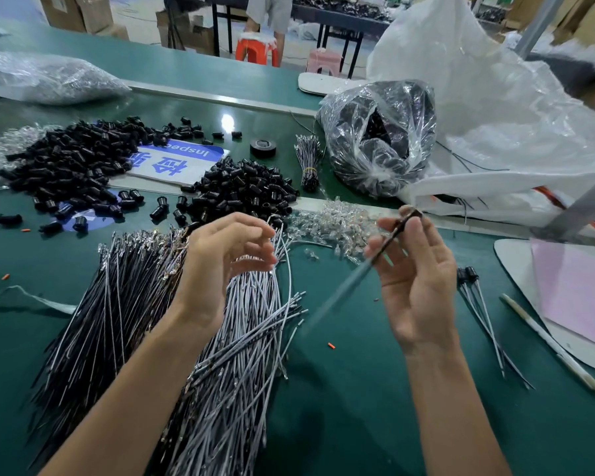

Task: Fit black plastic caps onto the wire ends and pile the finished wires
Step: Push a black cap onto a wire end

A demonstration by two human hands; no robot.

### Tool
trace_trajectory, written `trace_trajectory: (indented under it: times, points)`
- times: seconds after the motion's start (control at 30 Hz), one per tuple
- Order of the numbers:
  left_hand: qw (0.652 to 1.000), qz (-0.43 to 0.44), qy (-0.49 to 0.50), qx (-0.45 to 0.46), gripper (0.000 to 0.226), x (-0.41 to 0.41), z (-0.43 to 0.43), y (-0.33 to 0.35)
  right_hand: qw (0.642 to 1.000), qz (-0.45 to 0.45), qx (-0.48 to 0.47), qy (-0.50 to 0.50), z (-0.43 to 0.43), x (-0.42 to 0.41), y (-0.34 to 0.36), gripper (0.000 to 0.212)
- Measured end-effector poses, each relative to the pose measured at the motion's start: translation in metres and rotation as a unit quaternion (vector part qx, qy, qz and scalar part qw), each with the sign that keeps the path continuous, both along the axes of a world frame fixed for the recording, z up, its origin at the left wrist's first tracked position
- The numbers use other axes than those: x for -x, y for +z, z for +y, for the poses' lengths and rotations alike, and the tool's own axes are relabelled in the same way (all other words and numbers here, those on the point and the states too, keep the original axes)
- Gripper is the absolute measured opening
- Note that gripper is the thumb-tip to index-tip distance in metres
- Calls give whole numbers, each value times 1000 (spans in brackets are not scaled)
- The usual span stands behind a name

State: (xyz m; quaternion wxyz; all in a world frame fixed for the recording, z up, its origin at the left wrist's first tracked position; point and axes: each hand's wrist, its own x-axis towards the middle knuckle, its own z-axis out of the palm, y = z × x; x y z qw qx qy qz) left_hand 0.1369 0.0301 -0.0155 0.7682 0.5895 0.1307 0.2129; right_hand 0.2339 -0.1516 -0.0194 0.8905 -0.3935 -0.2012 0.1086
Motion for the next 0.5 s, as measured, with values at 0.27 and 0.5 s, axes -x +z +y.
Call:
trace_trajectory:
  times: [0.27, 0.5]
  points:
    - [993, -16, -105, -59, 22, -12, -46, 18, 977, -107, 182, -3, 16, 16, -3, 35]
    - [982, -42, -112, 145, 26, -15, -49, 4, 968, -108, 224, 11, 15, 19, -6, 24]
